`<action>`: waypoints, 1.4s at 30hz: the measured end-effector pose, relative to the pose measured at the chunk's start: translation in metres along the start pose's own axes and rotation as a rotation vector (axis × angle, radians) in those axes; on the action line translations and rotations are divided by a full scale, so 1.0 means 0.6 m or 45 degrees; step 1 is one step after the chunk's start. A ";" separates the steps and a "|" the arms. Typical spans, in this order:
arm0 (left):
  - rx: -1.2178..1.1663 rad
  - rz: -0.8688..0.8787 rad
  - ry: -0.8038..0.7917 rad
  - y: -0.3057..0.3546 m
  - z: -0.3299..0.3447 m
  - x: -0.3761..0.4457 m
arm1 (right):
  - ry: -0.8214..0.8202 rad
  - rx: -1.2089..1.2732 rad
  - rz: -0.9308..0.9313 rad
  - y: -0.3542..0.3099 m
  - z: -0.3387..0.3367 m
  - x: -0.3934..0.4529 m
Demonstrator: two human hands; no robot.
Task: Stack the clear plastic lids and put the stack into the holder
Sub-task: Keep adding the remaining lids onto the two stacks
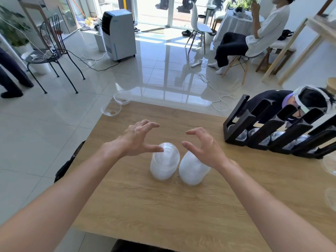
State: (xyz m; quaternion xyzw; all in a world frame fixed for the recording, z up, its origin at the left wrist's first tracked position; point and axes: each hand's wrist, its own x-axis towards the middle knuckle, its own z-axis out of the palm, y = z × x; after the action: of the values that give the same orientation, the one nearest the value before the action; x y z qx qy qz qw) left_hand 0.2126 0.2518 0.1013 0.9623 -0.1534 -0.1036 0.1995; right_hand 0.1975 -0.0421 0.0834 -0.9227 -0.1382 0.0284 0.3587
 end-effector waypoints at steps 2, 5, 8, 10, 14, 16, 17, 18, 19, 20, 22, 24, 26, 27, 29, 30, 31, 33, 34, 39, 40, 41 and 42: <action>-0.037 -0.011 0.126 -0.031 -0.017 0.006 | -0.003 -0.034 -0.026 -0.012 0.010 0.038; -0.071 0.026 0.270 -0.095 -0.046 0.017 | -0.023 -0.042 -0.071 -0.039 0.037 0.107; 0.032 -0.052 0.313 -0.165 -0.072 0.027 | -0.037 -0.062 -0.095 -0.069 0.071 0.188; 0.067 -0.128 0.292 -0.214 -0.086 0.032 | -0.052 -0.070 -0.102 -0.093 0.099 0.247; 0.117 -0.191 0.270 -0.297 -0.097 0.050 | -0.125 -0.108 -0.095 -0.137 0.164 0.348; 0.102 -0.209 0.253 -0.337 -0.098 0.065 | -0.189 -0.113 -0.054 -0.155 0.198 0.394; 0.089 -0.213 0.249 -0.351 -0.098 0.072 | -0.214 -0.117 -0.033 -0.161 0.209 0.412; 0.070 -0.212 0.250 -0.370 -0.098 0.081 | -0.233 -0.121 -0.011 -0.166 0.223 0.432; 0.057 -0.203 0.256 -0.386 -0.099 0.089 | -0.244 -0.131 0.007 -0.170 0.234 0.451; 0.057 -0.191 0.254 -0.404 -0.098 0.098 | -0.257 -0.150 0.018 -0.174 0.245 0.468; 0.094 -0.159 0.229 -0.429 -0.093 0.113 | -0.278 -0.222 0.014 -0.176 0.260 0.497; 0.135 -0.125 0.203 -0.453 -0.088 0.131 | -0.310 -0.313 0.005 -0.178 0.276 0.528; 0.171 -0.087 0.179 -0.471 -0.082 0.149 | -0.335 -0.421 -0.007 -0.180 0.292 0.560; 0.215 -0.056 0.157 -0.476 -0.078 0.156 | -0.340 -0.482 -0.021 -0.181 0.299 0.572; 0.312 0.005 0.102 -0.488 -0.069 0.171 | -0.355 -0.589 -0.056 -0.186 0.318 0.599; 0.351 0.036 0.080 -0.494 -0.064 0.178 | -0.366 -0.624 -0.068 -0.187 0.329 0.610; 0.385 0.065 0.067 -0.497 -0.058 0.184 | -0.377 -0.652 -0.077 -0.188 0.339 0.620; 0.440 0.103 0.063 -0.500 -0.048 0.193 | -0.402 -0.681 -0.082 -0.184 0.357 0.631; 0.458 0.105 0.064 -0.502 -0.044 0.196 | -0.414 -0.689 -0.079 -0.180 0.366 0.636; 0.465 0.126 0.068 -0.511 -0.030 0.201 | -0.355 -0.724 -0.079 -0.146 0.385 0.631; 0.455 0.141 0.099 -0.512 -0.028 0.200 | -0.307 -0.708 -0.095 -0.140 0.384 0.627; 0.443 0.162 0.148 -0.512 -0.027 0.198 | -0.259 -0.695 -0.120 -0.135 0.380 0.622; 0.423 0.187 0.212 -0.511 -0.028 0.196 | -0.220 -0.689 -0.146 -0.131 0.375 0.616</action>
State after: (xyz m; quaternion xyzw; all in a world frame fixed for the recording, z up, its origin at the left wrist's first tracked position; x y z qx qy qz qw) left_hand 0.4042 0.4859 -0.0274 0.9734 -0.2212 0.0177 0.0572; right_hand 0.4995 0.2622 -0.0133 -0.9698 -0.2226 0.0487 0.0875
